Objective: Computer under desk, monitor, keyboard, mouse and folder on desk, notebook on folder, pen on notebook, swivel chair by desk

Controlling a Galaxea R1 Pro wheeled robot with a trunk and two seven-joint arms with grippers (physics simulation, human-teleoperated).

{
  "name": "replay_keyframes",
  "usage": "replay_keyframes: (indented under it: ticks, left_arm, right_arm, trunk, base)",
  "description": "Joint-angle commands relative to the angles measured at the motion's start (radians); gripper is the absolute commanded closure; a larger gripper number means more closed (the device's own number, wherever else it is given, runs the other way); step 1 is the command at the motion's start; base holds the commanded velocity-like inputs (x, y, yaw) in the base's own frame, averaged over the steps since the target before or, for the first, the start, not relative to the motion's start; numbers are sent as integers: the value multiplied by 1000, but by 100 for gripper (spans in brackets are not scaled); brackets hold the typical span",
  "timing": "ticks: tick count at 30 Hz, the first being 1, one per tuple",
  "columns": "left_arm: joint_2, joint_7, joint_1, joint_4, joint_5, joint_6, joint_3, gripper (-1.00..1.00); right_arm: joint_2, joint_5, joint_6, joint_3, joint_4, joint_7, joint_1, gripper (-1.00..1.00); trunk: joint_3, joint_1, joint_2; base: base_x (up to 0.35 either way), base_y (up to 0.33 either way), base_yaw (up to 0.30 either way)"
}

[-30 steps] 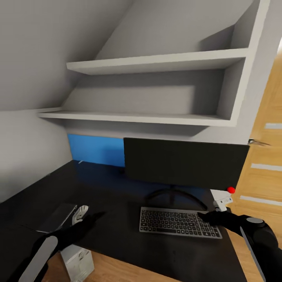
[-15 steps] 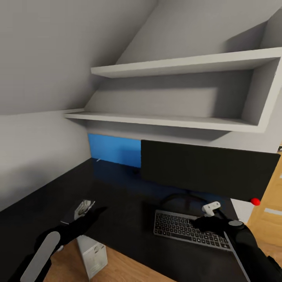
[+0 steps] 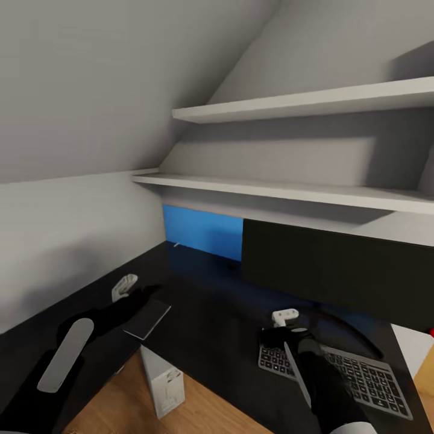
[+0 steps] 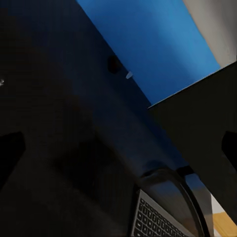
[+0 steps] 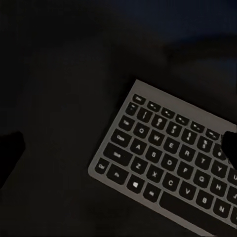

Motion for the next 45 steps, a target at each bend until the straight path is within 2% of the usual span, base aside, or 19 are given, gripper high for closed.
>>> replay_keyframes:
  ticks: [1,7,12,14,15,16,17,18,19,21,22,23,24,27,28,30,37,41,45]
  left_arm:
    - [0,12,-3,-1,8,-2,-2,-100]
    - [-5,18,-5,6,-1,-8,-3,-100]
    - [-9,19,-7,24,-5,-12,-5,-100]
    - [-10,19,-10,30,-6,-13,-6,-100]
    - [-10,19,-17,34,-6,-12,-7,-100]
    - [-9,19,-21,35,-7,-11,-7,-100]
    - [-8,19,-34,40,-6,-5,-8,-100]
    - [-8,19,-35,41,-6,-5,-7,-100]
    - [-8,19,-38,42,-7,-5,-7,-100]
    - [-8,19,-39,42,-7,-5,-7,-100]
    - [-8,19,-39,42,-7,-5,-7,-100]
    - [-9,20,-40,42,-7,-5,-8,-100]
    - [-9,20,-40,42,-7,-5,-8,-100]
    - [-9,20,-40,43,-7,-5,-10,-100]
    - [-9,20,-40,43,-7,-5,-10,-100]
    - [-8,21,-41,43,-8,-2,-11,-100]
    - [5,29,-39,43,-5,-2,-2,-100]
    - [10,33,-32,40,4,-1,52,-100]
    - [10,35,-31,38,0,-1,60,-100]
  right_arm:
    - [9,10,4,1,23,5,-17,-100]
    - [16,7,3,2,47,3,-37,-100]
    - [-4,7,5,-1,-41,7,-9,-100]
    - [-31,6,7,-4,-93,8,24,-100]
    - [-61,2,10,-5,-152,8,56,-100]
    - [-74,2,12,-6,-180,8,70,-100]
    - [-115,-1,19,-11,-275,9,150,-100]
    - [-121,-2,20,-13,-287,9,168,-100]
    - [-162,-4,12,-28,-320,12,242,-100]
    - [-196,-6,4,-43,-329,22,274,-100]
    - [-196,-6,4,-43,-329,22,274,-100]
    - [-230,-11,-13,-59,-334,44,300,-100]
    - [-230,-11,-13,-59,-334,44,300,-100]
    - [-268,-15,-49,-89,-339,89,329,-100]
    - [-276,-16,-60,-103,-340,105,336,-100]
    - [-297,-15,-93,-185,-347,172,356,-100]
    - [-301,-9,-104,-214,-351,195,364,-100]
    - [-301,-6,-109,-224,-353,199,372,-100]
    - [-301,-5,-110,-225,-352,199,373,-100]
  trunk:
    - [-2,0,-1]
    - [-2,0,-1]
    - [-2,0,-1]
    - [-2,0,-1]
    - [-2,0,-1]
    - [-2,0,-1]
    - [-2,0,-1]
    - [-2,0,-1]
    - [-2,0,-1]
    - [-2,0,-1]
    - [-2,0,-1]
    - [-1,0,-1]
    - [-1,0,-1]
    - [0,0,-1]
    - [0,0,-1]
    - [1,0,-1]
    - [6,0,-1]
    - [12,-4,6]
    - [26,-19,34]
  base:
    - [0,0,180]
    - [0,0,89]
    - [0,0,20]
    - [30,26,-9]
    - [115,104,-96]
    - [139,132,-134]
    - [199,219,-242]
    - [190,208,-253]
    - [85,93,-278]
    - [61,67,-284]
    - [55,60,-285]
    - [35,38,-289]
    - [35,38,-289]
    - [23,25,-291]
    - [14,16,-292]
    - [6,7,-292]
    - [2,2,-292]
    - [0,0,-291]
    - [0,0,-226]
